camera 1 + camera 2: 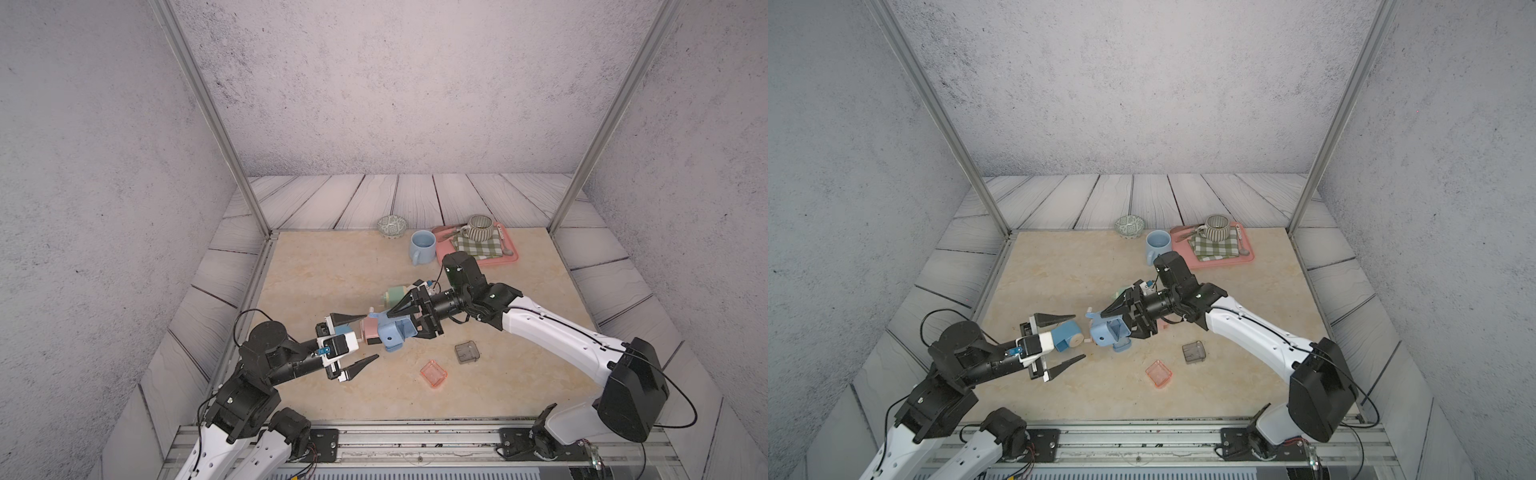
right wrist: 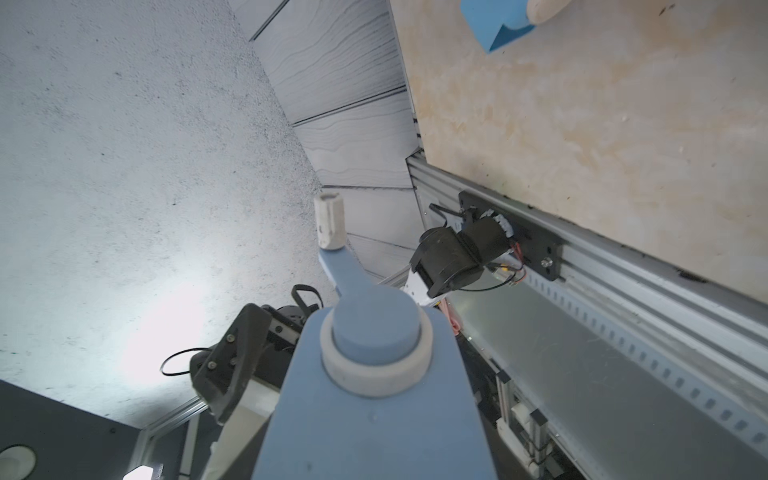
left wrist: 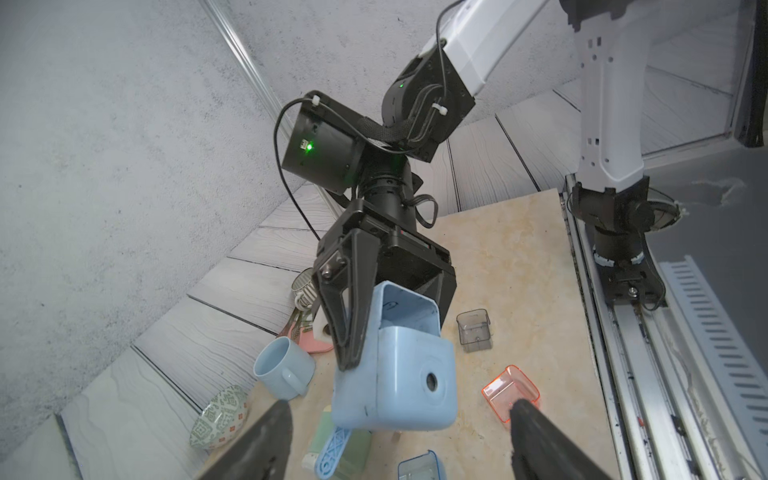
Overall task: Put the tray back into the pencil sharpener
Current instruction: Pick up the pencil sharpener from the center of the board.
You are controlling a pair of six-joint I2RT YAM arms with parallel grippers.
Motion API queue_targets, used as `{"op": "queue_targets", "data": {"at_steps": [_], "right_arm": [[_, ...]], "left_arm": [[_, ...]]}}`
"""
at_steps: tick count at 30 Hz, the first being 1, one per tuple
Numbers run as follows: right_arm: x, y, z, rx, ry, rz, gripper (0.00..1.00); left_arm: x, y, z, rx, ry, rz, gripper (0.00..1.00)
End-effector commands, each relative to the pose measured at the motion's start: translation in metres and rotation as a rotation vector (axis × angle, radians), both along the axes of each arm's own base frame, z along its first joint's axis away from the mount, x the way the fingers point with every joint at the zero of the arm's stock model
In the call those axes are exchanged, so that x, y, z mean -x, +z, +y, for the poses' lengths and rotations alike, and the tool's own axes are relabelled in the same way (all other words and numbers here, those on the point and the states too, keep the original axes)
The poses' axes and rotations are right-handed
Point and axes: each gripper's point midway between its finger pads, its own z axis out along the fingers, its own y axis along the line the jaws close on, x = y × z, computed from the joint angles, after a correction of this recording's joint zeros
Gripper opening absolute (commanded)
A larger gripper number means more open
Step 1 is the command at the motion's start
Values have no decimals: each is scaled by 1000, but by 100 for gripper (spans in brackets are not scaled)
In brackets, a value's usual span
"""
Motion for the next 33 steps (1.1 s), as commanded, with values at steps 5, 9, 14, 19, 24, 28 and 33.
{"op": "queue_targets", "data": {"at_steps": [5,9,14,19,24,28,33], "right_arm": [[9,55,-8,-146,-11,147,29],[13,63,-15,-145,-24,170,29],[16,67,-21,-145,-38,172,29],[16,65,-22,-144,-45,173,29],[17,66,-23,-140,-33,160,29],[17,64,-23,-138,-38,159,29],[17,63,-23,-138,-42,156,35]], "left_arm": [[-3,17,-19,-74,-56,-297,84],[-9,24,-33,-81,-40,-406,84],[-23,28,-43,-52,14,-460,83],[-25,26,-48,-63,18,-470,76],[-27,22,-51,-84,20,-469,75],[-28,19,-52,-114,20,-483,67],[-27,22,-56,-110,13,-491,53]]}}
